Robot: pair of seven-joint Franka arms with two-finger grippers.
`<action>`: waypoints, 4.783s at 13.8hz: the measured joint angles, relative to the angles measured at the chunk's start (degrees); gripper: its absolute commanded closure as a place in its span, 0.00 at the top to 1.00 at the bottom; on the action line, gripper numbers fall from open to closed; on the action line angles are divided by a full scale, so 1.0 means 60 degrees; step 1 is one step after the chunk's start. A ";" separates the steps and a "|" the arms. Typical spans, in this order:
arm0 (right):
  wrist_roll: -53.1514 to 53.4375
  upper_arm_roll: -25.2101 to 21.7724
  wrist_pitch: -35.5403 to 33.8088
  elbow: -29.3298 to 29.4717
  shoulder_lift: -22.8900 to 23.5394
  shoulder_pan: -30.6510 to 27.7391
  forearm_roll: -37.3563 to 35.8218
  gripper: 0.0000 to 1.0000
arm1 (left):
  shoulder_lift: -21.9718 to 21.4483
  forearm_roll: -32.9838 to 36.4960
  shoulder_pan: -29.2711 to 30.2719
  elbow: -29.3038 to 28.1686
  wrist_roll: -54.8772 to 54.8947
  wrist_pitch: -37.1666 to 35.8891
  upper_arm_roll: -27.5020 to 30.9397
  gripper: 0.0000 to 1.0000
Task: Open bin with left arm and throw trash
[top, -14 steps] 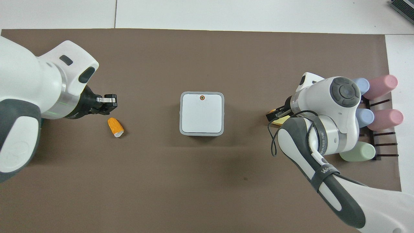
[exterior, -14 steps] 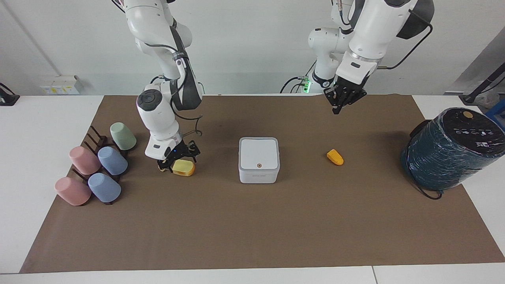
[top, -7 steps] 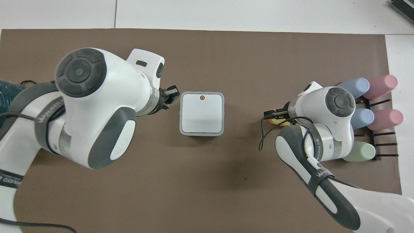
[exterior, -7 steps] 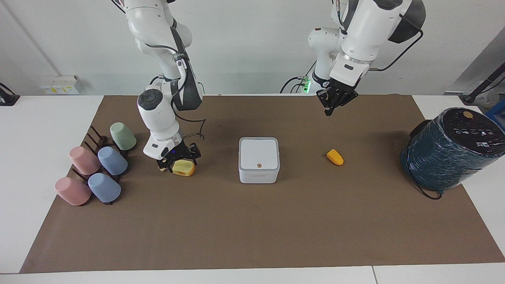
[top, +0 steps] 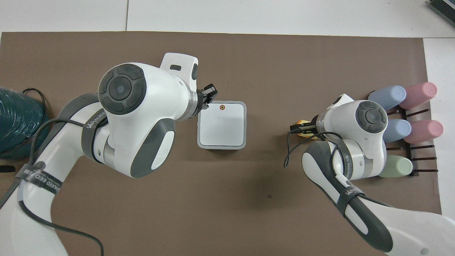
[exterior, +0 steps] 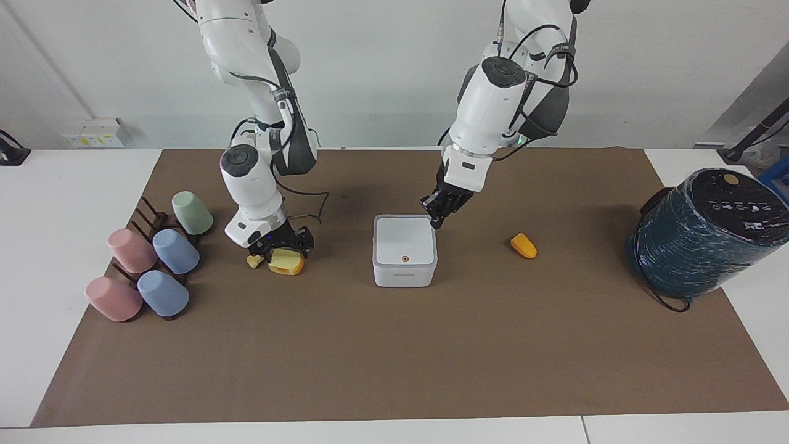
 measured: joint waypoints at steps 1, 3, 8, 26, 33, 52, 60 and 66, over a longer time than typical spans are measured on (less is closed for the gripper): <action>0.0002 -0.0001 0.0005 -0.0013 0.0027 0.0000 0.0000 0.59 | 0.0138 -0.0005 -0.0052 -0.0034 -0.0031 0.0216 -0.0003 0.00; 0.0004 -0.0005 0.0019 -0.0020 0.0076 -0.0001 -0.0002 0.01 | 0.0536 -0.0011 -0.0202 -0.0082 -0.0198 0.0836 0.0000 0.00; 0.0256 -0.0044 0.0024 -0.0002 0.0079 -0.0015 -0.0007 0.00 | 0.1240 -0.0012 -0.0437 -0.0085 -0.0348 0.1548 0.0003 0.00; 0.2433 0.0192 -0.3893 0.2880 -0.1469 0.0081 0.0696 0.00 | 0.1413 0.0017 -0.0522 0.0085 -0.0312 0.1354 0.0053 0.00; 0.2758 0.0248 -0.3845 0.2845 -0.1531 0.0231 0.0979 0.00 | 0.1342 0.0523 0.0572 0.2574 0.0849 -0.3194 0.0340 0.00; 0.4889 0.0334 -0.1873 0.4176 0.1143 0.2815 0.2456 1.00 | -0.0394 0.1115 0.3136 -0.2786 0.6262 -0.0920 0.0319 1.00; 0.4889 0.0285 -0.1918 0.4357 0.1014 0.2803 0.2427 1.00 | -0.0502 0.1115 0.3166 -0.4280 0.6233 0.0345 0.0357 0.90; 0.2625 0.0128 -0.2682 0.4131 0.0184 0.0508 0.0323 1.00 | -0.0534 0.1115 0.3207 -0.4427 0.5592 0.0383 0.0304 0.72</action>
